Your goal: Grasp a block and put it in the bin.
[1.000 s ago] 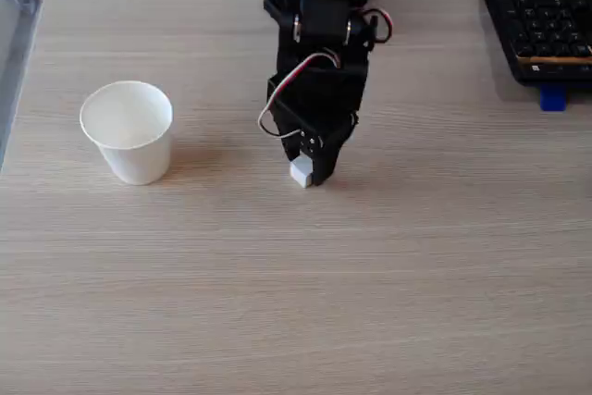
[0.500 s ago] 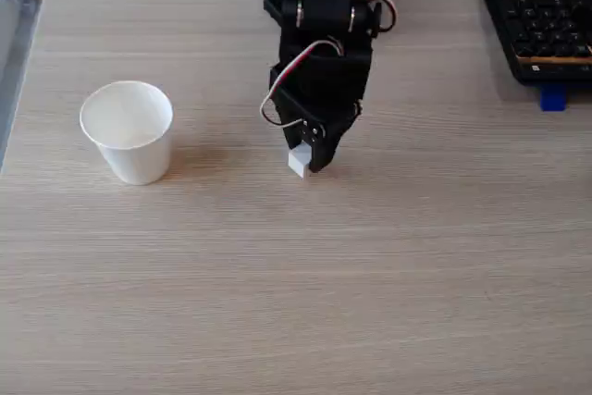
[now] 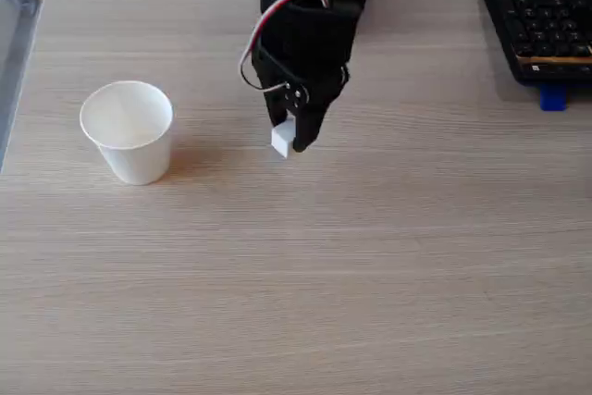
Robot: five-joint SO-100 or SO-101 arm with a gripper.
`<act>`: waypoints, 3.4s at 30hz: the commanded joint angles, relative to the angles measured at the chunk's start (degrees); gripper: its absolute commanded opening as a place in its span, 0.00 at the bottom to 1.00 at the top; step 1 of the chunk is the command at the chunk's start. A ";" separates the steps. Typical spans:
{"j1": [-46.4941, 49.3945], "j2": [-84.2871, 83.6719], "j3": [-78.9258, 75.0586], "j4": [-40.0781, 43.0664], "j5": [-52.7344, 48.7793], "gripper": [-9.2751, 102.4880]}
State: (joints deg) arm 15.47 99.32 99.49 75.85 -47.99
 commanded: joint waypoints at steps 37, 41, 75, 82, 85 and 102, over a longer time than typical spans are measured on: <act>21.18 -4.92 -21.97 8.79 -12.74 0.09; 22.59 -10.55 -26.89 8.79 -12.74 0.09; 32.87 -24.08 -41.04 11.69 -15.21 0.09; 33.84 -25.31 -42.54 11.95 -15.73 0.09; 33.49 -25.40 -43.07 12.13 -15.56 0.09; 33.05 -39.99 -69.87 27.33 -13.89 0.27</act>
State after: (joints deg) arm 47.90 59.68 35.24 101.51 -62.23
